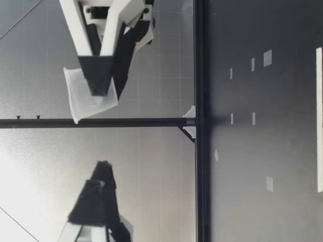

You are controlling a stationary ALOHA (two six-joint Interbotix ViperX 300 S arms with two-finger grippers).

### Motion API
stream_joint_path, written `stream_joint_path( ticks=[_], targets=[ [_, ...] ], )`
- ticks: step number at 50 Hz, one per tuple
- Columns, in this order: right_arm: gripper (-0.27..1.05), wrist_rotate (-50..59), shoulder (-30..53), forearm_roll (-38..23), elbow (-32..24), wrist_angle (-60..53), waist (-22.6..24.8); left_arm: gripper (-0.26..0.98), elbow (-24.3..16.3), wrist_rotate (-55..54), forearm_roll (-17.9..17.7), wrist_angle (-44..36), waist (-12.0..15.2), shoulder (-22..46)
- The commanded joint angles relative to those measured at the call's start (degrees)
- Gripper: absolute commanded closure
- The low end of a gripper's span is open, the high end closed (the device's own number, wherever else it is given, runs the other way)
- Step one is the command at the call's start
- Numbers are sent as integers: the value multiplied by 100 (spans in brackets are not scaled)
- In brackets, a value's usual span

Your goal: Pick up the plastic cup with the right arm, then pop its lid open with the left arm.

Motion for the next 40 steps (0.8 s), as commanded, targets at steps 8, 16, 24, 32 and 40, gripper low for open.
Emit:
stream_joint_path(
  ticks=[8, 16, 24, 32, 40],
  targets=[
    [45, 0, -9, -9, -141, -18, -18, 0, -132, 79, 9, 18, 9, -53],
    [45, -9, 9, -9, -167, -9, -18, 0, -123, 70, 9, 18, 9, -88],
    [45, -9, -9, -9, -167, 35, -18, 0, -158, 70, 9, 18, 9, -114],
    [45, -9, 9, -9, -176, 70, -18, 0, -149, 79, 9, 18, 9, -114],
    [45, -9, -26, -9, -176, 70, -18, 0, -158, 70, 9, 18, 9, -79]
  ],
)
